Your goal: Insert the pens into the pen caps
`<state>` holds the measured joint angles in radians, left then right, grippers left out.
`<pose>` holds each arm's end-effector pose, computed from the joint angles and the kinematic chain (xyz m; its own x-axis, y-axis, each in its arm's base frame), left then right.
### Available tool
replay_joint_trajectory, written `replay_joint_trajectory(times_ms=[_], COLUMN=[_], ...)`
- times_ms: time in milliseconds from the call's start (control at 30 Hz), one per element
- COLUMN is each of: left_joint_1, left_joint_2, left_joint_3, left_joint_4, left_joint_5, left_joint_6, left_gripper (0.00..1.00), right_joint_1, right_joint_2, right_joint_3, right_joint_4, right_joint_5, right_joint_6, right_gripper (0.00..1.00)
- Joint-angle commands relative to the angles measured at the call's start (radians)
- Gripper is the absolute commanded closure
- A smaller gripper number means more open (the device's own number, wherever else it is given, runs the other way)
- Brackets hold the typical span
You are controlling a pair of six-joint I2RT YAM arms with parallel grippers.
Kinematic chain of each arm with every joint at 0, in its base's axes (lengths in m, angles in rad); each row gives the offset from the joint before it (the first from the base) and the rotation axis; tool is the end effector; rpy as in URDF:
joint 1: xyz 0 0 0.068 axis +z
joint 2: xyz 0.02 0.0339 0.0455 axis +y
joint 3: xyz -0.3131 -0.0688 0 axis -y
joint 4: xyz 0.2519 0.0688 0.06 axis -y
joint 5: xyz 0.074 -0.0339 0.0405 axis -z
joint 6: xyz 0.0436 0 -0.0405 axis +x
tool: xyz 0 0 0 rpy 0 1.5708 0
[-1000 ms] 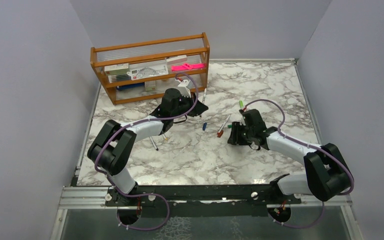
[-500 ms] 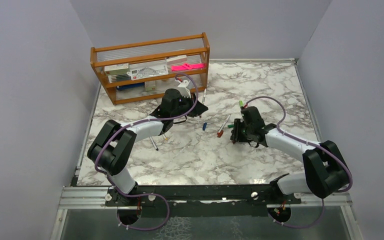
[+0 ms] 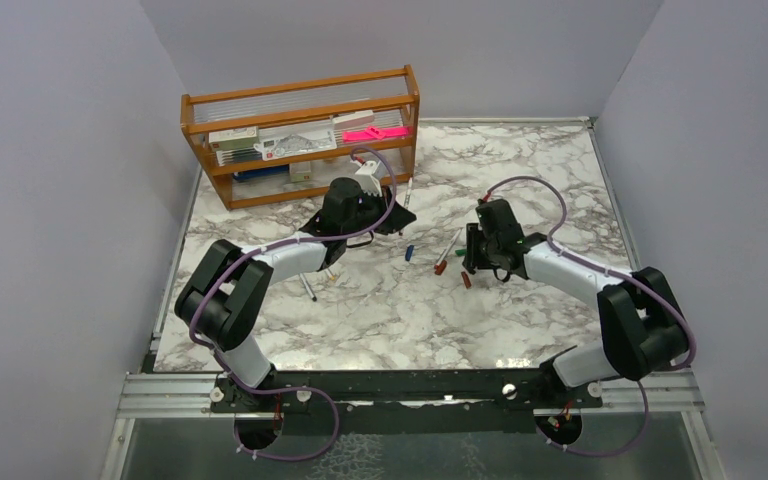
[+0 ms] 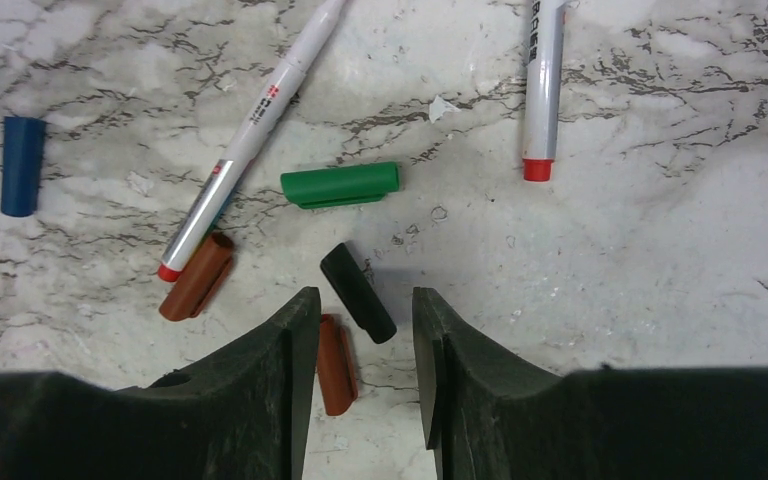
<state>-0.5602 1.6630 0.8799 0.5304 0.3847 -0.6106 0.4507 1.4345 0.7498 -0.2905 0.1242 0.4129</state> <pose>0.3136 -0.2160 0.2615 -0.6324 -0.2307 -0.7395 0.5343 0.5613 -0.6320 0.2511 0.1155 0.2138 -0.8309 0.0403 -0.5550 -0.0396 0.9906 0.1312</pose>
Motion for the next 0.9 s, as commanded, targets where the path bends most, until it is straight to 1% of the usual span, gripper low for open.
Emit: replay_joint_trajectory(times_ms=[0,267,500,867], left_joint_1=[-0.003,-0.003,-0.003,-0.003], left_joint_2=[0.011,0.018,0.016,0.012], left_joint_3=[-0.013,-0.010,-0.015,-0.013], left_joint_4=[0.024,0.025,0.025,0.025], left_joint_5=[-0.001,0.003,-0.002,0.000], left_joint_6=[0.020,0.019,0.021,0.023], left_gripper=[1.00,1.00,1.00,1.00], right_joint_1=[0.006,0.006,0.006,0.008], right_joint_2=[0.042,0.042,0.060,0.095], right_joint_3=[0.020,0.019,0.033,0.050], right_joint_4=[-0.004,0.006,0.016,0.016], right_joint_5=[0.047,0.027,0.010,-0.017], right_joint_6=[-0.032,-0.050,-0.104,-0.143], right_gripper=[0.60,0.56,0.56,0.56])
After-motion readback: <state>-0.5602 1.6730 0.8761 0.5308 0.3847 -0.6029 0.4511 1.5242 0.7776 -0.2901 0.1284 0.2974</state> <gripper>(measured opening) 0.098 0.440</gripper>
